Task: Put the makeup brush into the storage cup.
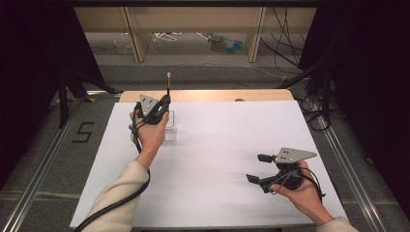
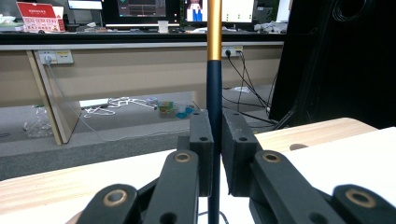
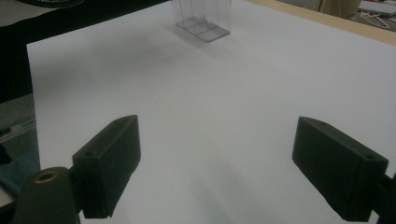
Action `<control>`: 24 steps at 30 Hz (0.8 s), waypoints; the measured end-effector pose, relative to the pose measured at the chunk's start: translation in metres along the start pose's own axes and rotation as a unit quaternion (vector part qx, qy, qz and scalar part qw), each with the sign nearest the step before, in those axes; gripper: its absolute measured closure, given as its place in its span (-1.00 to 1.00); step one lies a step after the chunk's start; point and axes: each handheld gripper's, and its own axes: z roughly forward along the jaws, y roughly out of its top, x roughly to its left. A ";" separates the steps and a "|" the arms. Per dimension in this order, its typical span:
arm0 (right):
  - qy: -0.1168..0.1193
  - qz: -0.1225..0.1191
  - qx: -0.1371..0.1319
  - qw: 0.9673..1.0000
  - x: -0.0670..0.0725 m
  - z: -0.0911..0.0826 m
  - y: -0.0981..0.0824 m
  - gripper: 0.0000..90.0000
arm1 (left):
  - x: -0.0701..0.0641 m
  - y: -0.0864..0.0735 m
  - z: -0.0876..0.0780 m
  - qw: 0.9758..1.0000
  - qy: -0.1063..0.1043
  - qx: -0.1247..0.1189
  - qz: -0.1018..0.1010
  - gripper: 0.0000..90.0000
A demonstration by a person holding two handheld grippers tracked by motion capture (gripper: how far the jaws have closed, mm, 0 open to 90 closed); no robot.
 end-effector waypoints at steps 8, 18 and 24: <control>0.000 0.000 0.000 1.000 0.000 0.000 0.000 -0.64 | 0.001 -0.001 0.000 1.000 0.001 0.000 -0.002 0.85; 0.000 0.001 0.000 1.000 0.000 0.000 0.000 -0.64 | 0.001 -0.002 0.001 1.000 0.001 0.002 -0.002 0.85; 0.000 0.000 0.000 1.000 0.000 0.000 0.000 -0.64 | 0.002 -0.003 0.001 1.000 0.001 0.003 0.000 0.85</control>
